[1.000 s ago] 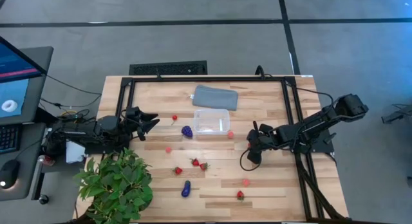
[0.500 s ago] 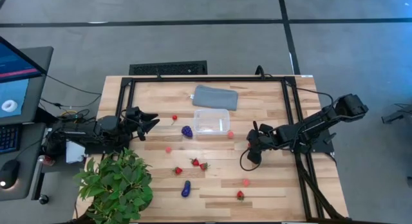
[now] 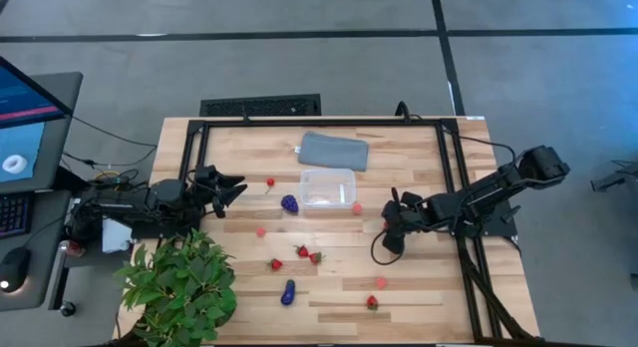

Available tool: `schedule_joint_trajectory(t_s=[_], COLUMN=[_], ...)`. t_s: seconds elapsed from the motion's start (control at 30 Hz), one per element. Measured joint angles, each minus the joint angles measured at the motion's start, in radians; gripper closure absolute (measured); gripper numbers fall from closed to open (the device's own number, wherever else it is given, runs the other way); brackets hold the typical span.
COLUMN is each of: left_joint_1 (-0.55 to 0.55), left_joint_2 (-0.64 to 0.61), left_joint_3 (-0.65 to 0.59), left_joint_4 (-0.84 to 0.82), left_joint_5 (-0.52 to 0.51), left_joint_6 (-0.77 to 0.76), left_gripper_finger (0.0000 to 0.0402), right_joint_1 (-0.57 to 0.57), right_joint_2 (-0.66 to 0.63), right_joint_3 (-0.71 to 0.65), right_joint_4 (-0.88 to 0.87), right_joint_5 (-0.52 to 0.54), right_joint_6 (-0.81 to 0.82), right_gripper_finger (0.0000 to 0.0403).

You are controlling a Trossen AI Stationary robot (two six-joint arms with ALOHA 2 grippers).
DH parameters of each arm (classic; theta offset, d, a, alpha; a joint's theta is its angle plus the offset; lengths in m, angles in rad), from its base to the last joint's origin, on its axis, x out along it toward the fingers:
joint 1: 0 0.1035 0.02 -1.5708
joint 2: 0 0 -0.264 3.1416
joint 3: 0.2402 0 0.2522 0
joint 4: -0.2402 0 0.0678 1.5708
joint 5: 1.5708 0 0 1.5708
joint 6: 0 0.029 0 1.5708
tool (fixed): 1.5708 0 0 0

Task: Pick and placing Produce into tupperware
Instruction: Put the red strawberry into the transparent bin

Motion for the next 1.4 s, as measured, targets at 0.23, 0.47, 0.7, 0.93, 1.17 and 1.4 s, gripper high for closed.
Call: schedule_joint_trajectory(t_s=[0.23, 0.47, 0.7, 0.93, 1.17, 1.4], left_joint_1=[0.000, 0.000, 0.000, 0.000, 0.000, 0.000], left_joint_2=[0.000, 0.000, 0.000, 0.000, 0.000, 0.000], left_joint_3=[0.000, 0.000, 0.000, 0.000, 0.000, 0.000], left_joint_4=[0.000, 0.000, 0.000, 0.000, 0.000, 0.000], left_joint_5=[0.000, 0.000, 0.000, 0.000, 0.000, 0.000], left_joint_6=[0.000, 0.000, 0.000, 0.002, 0.003, 0.002], left_gripper_finger=[0.0219, 0.0219, 0.0219, 0.0219, 0.0219, 0.0219], right_joint_1=[0.001, 0.000, 0.000, -0.010, -0.052, -0.107], right_joint_2=[0.001, 0.001, 0.001, 0.000, -0.001, -0.001], right_joint_3=[0.015, 0.016, 0.057, 0.127, 0.228, 0.337], right_joint_4=[0.005, 0.001, 0.001, 0.002, 0.002, 0.003], right_joint_5=[-0.026, -0.029, -0.029, -0.027, -0.027, -0.027], right_joint_6=[-0.007, -0.003, -0.022, -0.058, -0.160, -0.276], right_gripper_finger=[0.0235, 0.0229, 0.0238, 0.0228, 0.0236, 0.0228])
